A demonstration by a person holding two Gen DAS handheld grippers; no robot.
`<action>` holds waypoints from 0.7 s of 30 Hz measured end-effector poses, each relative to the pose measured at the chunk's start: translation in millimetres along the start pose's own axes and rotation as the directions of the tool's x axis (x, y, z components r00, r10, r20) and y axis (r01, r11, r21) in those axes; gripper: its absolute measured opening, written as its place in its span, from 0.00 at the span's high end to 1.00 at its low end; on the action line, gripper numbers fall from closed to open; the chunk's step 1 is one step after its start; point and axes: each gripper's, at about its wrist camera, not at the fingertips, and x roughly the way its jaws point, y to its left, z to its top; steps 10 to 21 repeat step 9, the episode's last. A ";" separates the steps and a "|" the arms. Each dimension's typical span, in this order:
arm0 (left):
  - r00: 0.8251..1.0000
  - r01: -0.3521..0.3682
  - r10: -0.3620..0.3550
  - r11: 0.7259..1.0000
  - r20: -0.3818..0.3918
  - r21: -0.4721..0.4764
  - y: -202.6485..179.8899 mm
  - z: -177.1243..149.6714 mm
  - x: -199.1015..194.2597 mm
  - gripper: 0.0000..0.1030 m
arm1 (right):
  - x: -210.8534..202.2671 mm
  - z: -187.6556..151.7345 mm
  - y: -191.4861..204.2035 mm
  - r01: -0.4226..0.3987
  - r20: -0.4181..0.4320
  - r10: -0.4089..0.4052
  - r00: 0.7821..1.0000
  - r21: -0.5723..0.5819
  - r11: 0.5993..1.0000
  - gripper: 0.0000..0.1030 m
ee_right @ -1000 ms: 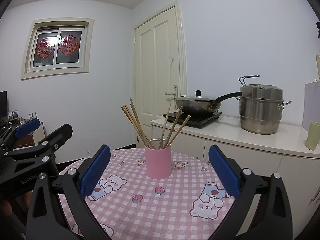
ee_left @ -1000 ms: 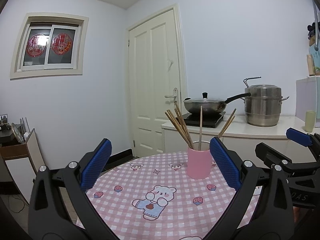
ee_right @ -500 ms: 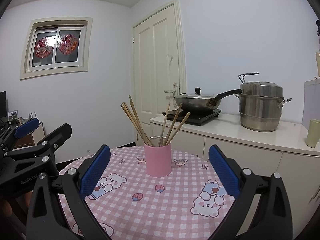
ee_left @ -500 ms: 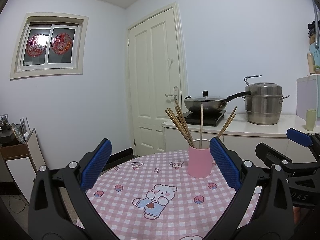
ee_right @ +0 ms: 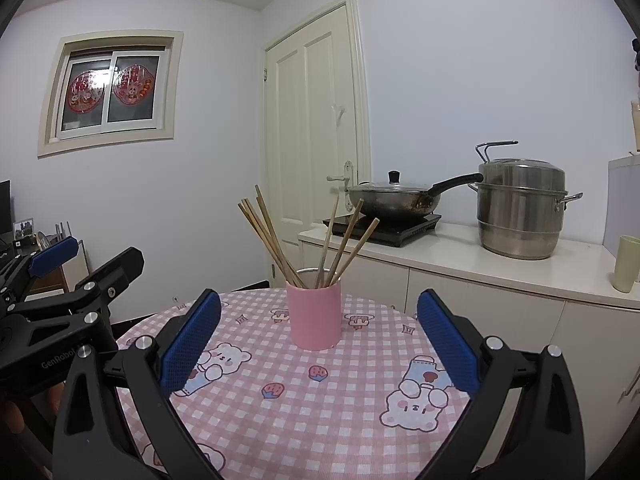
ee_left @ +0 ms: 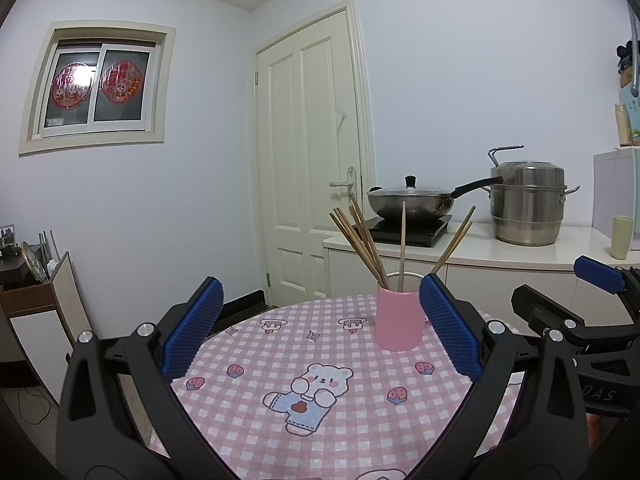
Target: Organize utensils
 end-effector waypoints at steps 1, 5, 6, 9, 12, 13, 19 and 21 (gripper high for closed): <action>1.000 0.000 0.000 1.000 -0.002 0.000 -0.3 -0.3 0.4 0.06 | 0.2 -0.3 -0.3 0.001 -0.001 -0.001 1.000 0.000 1.000 0.08; 1.000 -0.004 0.004 1.000 -0.009 -0.001 0.3 -1.7 1.1 0.06 | 2.2 -1.6 -1.1 0.000 -0.009 0.000 1.000 0.002 1.000 0.08; 1.000 -0.004 0.004 1.000 -0.010 -0.001 0.1 -1.8 2.4 0.06 | 2.7 -1.8 -1.5 -0.001 -0.011 0.001 1.000 0.003 1.000 0.08; 1.000 -0.004 0.004 1.000 -0.018 -0.005 -0.2 -2.9 5.1 0.06 | 6.0 -2.8 -3.2 -0.011 -0.019 0.011 1.000 0.009 1.000 0.08; 1.000 -0.004 0.004 1.000 -0.018 -0.005 -0.2 -2.9 5.1 0.06 | 6.0 -2.8 -3.2 -0.011 -0.019 0.011 1.000 0.009 1.000 0.08; 1.000 -0.004 0.004 1.000 -0.018 -0.005 -0.2 -2.9 5.1 0.06 | 6.0 -2.8 -3.2 -0.011 -0.019 0.011 1.000 0.009 1.000 0.08; 1.000 -0.004 0.004 1.000 -0.018 -0.005 -0.2 -2.9 5.1 0.06 | 6.0 -2.8 -3.2 -0.011 -0.019 0.011 1.000 0.009 1.000 0.08; 1.000 -0.004 0.004 1.000 -0.018 -0.005 -0.2 -2.9 5.1 0.06 | 6.0 -2.8 -3.2 -0.011 -0.019 0.011 1.000 0.009 1.000 0.08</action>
